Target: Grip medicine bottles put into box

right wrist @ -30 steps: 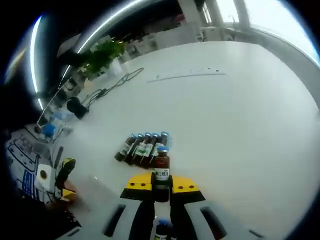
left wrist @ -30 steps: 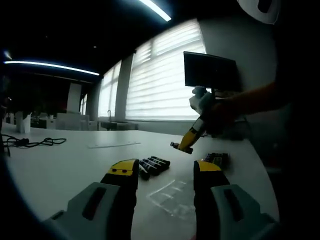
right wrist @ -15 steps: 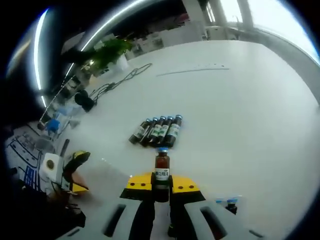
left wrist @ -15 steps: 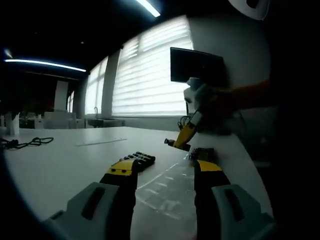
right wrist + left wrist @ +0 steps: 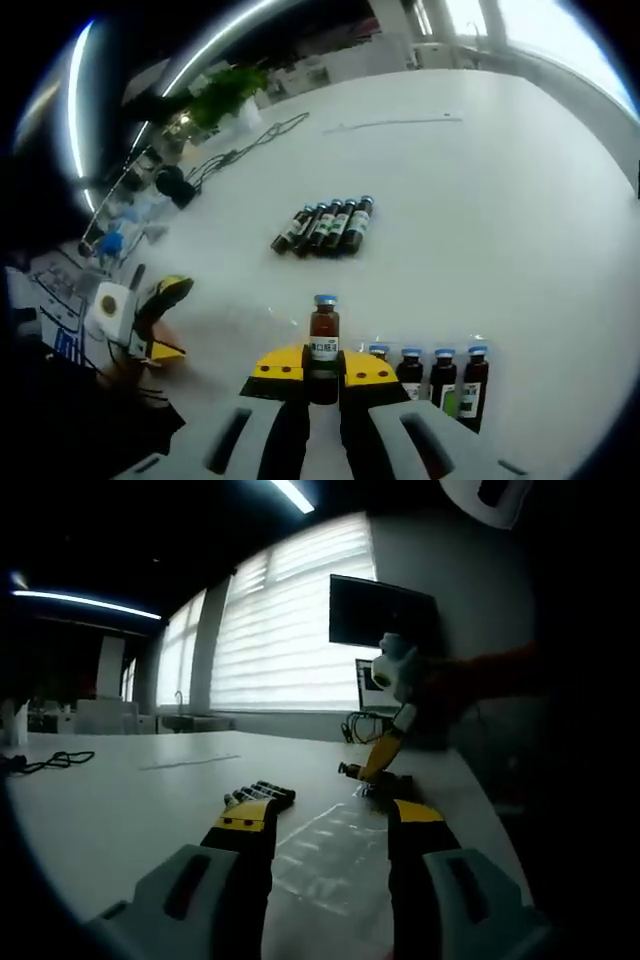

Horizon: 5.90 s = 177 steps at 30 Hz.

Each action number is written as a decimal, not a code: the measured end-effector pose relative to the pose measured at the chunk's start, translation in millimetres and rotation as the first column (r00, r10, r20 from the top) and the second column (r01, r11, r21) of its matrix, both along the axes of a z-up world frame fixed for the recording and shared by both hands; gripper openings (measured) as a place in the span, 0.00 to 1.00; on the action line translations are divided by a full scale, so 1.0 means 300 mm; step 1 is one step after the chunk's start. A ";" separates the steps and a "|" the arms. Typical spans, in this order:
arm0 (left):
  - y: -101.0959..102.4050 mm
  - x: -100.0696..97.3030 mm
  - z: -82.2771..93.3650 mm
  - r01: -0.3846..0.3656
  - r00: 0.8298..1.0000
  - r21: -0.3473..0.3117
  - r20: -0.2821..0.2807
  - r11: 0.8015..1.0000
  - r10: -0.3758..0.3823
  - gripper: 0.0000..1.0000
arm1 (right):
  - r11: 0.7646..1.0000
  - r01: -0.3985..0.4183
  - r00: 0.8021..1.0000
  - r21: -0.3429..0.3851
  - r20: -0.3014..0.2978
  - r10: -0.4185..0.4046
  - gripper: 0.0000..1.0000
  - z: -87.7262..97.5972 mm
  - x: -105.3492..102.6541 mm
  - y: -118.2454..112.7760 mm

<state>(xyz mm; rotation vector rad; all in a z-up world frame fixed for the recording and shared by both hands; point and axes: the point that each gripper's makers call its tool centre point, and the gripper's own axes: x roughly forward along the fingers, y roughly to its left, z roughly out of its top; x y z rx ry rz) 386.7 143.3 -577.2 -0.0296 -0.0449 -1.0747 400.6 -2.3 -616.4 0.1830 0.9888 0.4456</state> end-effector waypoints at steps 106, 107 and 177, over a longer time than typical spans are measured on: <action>0.002 -0.015 -0.022 0.030 1.000 0.029 -0.002 0.999 -0.030 0.25 | 0.986 -0.039 0.993 -0.161 0.107 0.057 0.05 -0.059 -0.108 0.008; 0.002 -0.016 -0.021 0.031 1.000 0.028 -0.002 0.999 -0.031 0.25 | 0.986 -0.038 0.993 -0.160 0.107 0.055 0.04 -0.059 -0.109 0.009; 0.011 -0.002 -0.014 0.018 1.000 0.011 -0.012 1.000 -0.018 0.25 | 0.940 0.331 0.834 -0.082 0.492 -0.251 0.30 0.107 0.092 -0.146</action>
